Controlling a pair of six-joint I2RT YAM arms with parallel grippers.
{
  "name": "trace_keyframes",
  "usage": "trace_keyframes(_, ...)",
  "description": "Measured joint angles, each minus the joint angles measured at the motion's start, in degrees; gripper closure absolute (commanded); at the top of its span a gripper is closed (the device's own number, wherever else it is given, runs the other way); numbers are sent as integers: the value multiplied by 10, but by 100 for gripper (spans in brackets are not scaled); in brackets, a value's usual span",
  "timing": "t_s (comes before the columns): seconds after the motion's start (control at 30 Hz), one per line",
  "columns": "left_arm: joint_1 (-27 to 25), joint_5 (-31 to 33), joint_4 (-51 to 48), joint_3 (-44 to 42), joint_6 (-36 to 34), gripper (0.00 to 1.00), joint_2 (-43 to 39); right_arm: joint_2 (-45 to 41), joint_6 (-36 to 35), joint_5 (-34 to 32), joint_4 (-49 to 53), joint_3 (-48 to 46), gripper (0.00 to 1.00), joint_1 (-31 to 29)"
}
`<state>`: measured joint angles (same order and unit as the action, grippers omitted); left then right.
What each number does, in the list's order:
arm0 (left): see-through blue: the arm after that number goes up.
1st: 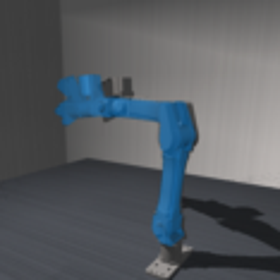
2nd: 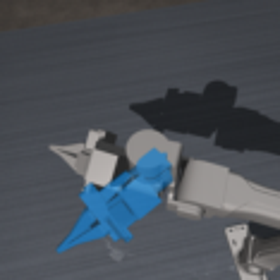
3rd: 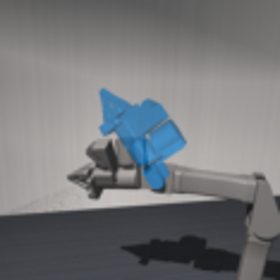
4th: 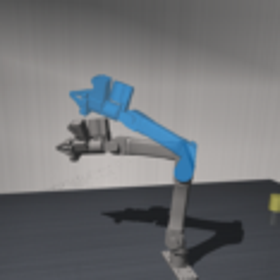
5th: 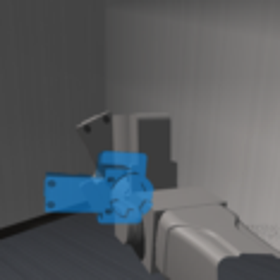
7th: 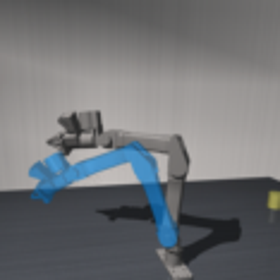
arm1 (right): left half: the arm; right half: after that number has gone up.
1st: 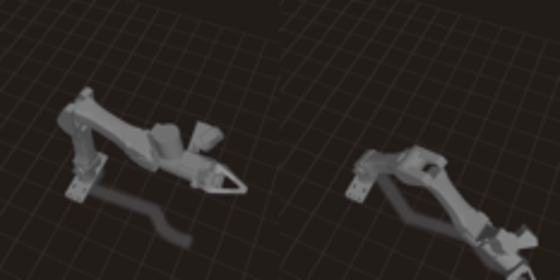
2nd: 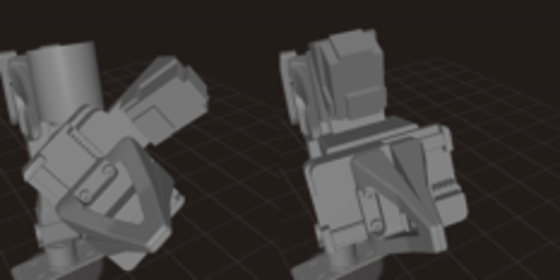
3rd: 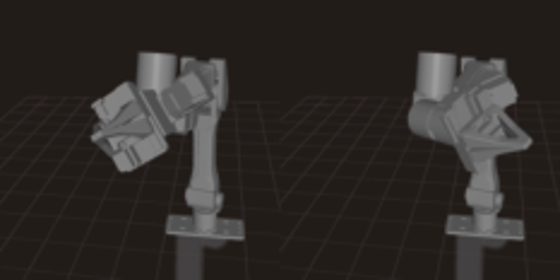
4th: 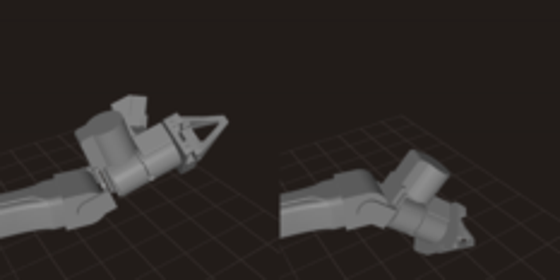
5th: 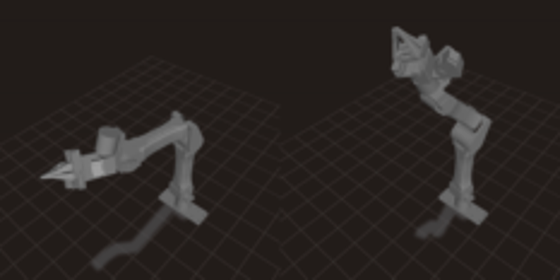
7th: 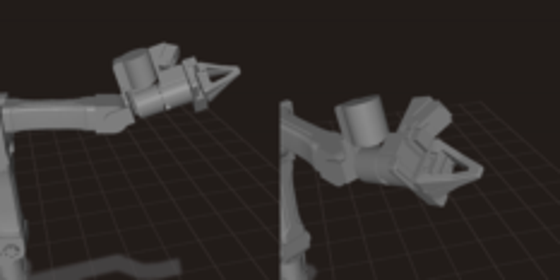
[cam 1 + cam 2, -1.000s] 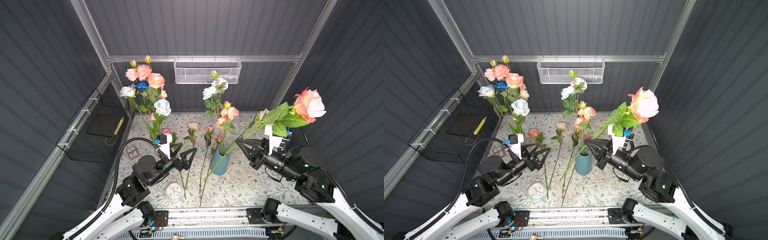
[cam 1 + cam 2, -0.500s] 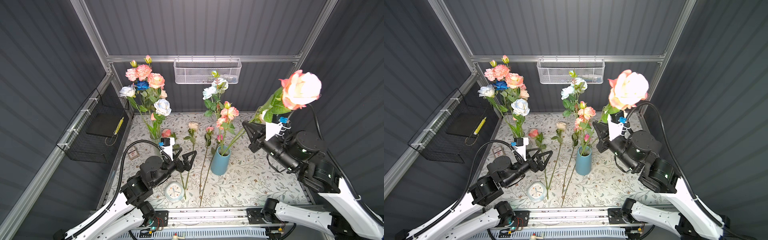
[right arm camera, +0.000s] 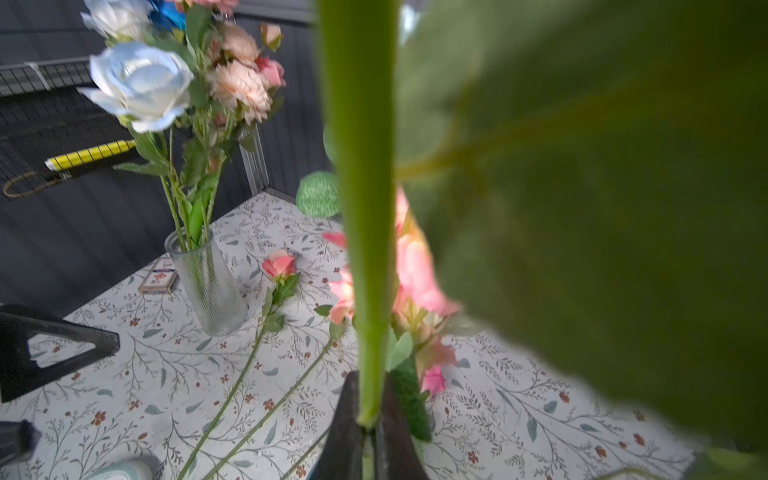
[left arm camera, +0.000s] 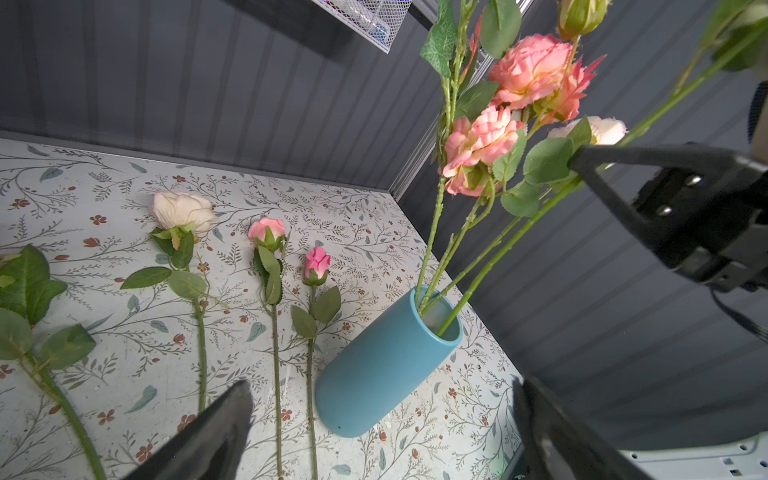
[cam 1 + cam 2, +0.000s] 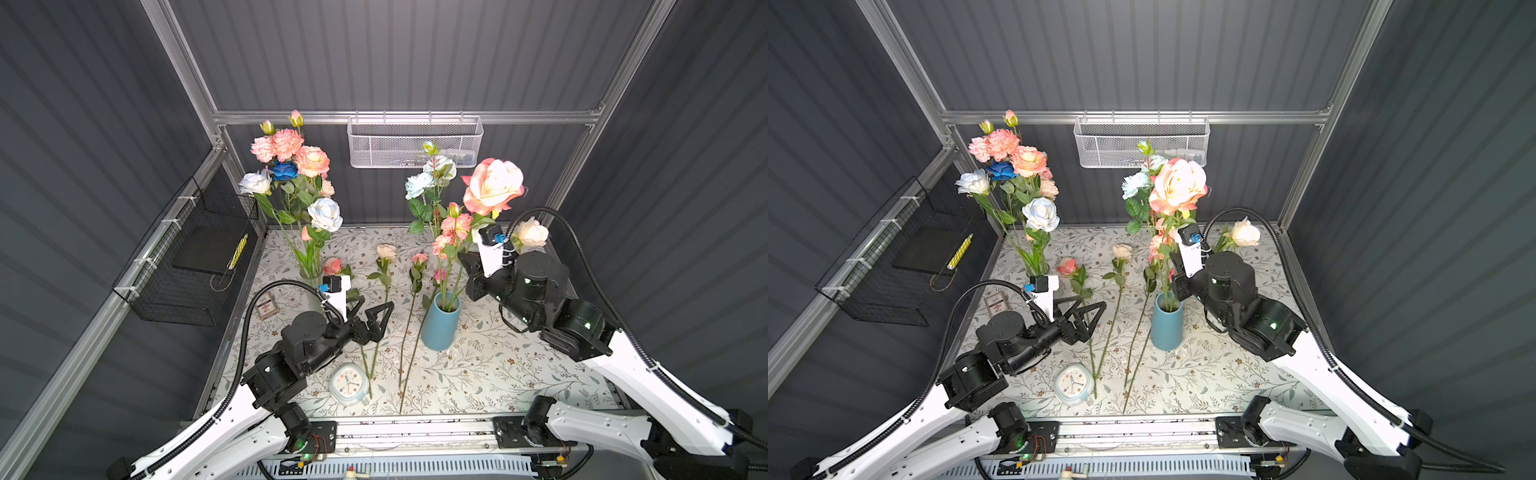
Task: Arrange the flowers into the vase
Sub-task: 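Lower the pink rose into the teal vase with the right gripper while the left withdraws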
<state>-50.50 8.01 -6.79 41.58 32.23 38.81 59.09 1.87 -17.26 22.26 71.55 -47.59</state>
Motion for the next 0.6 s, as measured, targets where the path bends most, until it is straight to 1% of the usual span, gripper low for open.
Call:
trace_keyframes(0.1, 0, 2, -3, 0, 2, 0, 4, 11, 24, 14, 0, -30, 92, 0)
trace_keyframes(0.13, 0, 2, -7, 0, 4, 0, 7, 14, 34, 16, 0, -40, 88, 0)
trace_keyframes(0.23, 0, 6, -15, 0, 6, 0, 16, 10, 66, 22, 1, -73, 71, 0)
trace_keyframes(0.37, 0, 10, -23, 0, 9, 0, 27, -17, 104, 33, 4, -109, 52, 0)
trace_keyframes(0.43, 0, 10, -24, 0, 11, 0, 34, -36, 121, 41, 5, -116, 45, 0)
trace_keyframes(0.47, 0, 10, -26, 0, 12, 0, 38, -46, 129, 45, 4, -118, 42, 0)
trace_keyframes(0.6, 0, 20, -38, 1, 17, 0, 56, -90, 155, 69, -2, -130, 39, 0)
